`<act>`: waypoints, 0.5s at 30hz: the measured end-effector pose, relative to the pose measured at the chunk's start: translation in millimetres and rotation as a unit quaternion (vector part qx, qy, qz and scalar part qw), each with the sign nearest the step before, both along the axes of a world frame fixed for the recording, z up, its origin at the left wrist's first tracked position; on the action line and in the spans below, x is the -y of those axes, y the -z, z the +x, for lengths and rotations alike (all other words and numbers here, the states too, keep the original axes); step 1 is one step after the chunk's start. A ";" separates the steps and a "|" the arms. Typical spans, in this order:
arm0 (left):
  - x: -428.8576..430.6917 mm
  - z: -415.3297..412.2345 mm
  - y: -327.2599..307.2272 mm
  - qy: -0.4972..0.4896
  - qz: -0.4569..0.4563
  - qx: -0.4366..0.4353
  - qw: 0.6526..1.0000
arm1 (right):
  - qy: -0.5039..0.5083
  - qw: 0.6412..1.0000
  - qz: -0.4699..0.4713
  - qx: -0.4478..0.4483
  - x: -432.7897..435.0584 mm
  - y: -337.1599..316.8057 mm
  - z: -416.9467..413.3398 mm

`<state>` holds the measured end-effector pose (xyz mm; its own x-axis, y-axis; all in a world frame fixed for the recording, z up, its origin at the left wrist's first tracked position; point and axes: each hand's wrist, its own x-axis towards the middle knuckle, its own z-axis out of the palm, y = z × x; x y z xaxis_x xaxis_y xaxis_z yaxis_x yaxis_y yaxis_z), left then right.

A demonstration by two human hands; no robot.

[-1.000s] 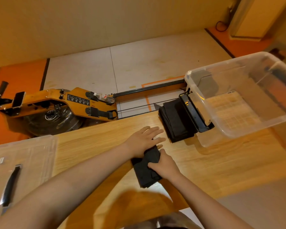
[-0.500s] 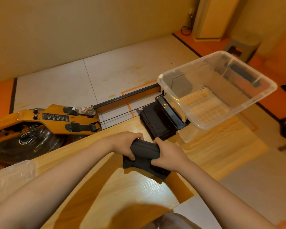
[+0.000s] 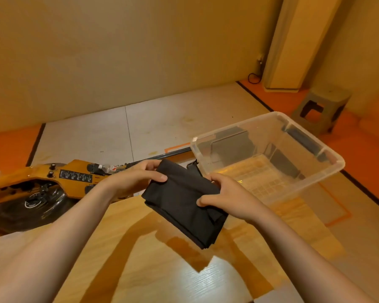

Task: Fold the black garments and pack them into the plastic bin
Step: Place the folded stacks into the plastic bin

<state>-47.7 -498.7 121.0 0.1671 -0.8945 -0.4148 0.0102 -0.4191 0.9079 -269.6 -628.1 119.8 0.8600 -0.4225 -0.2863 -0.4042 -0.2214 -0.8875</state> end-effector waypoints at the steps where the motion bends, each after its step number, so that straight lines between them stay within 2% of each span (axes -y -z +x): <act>1: 12.9 -6.9 -3.5 -0.002 -0.008 -0.005 1.000 | 0.005 1.000 0.025 0.005 13.4 -2.0 -5.5; 7: 98.2 -48.2 -24.6 0.004 -0.019 0.027 0.999 | 0.042 0.987 0.152 0.011 97.1 -15.1 -44.0; 11: 149.6 -59.3 -31.7 0.004 0.026 0.037 0.999 | 0.055 0.973 0.223 0.012 143.7 -18.4 -59.1; 15: 202.9 -59.1 -33.8 -0.006 0.104 0.043 0.994 | 0.114 0.946 0.303 -0.014 182.4 -9.2 -60.2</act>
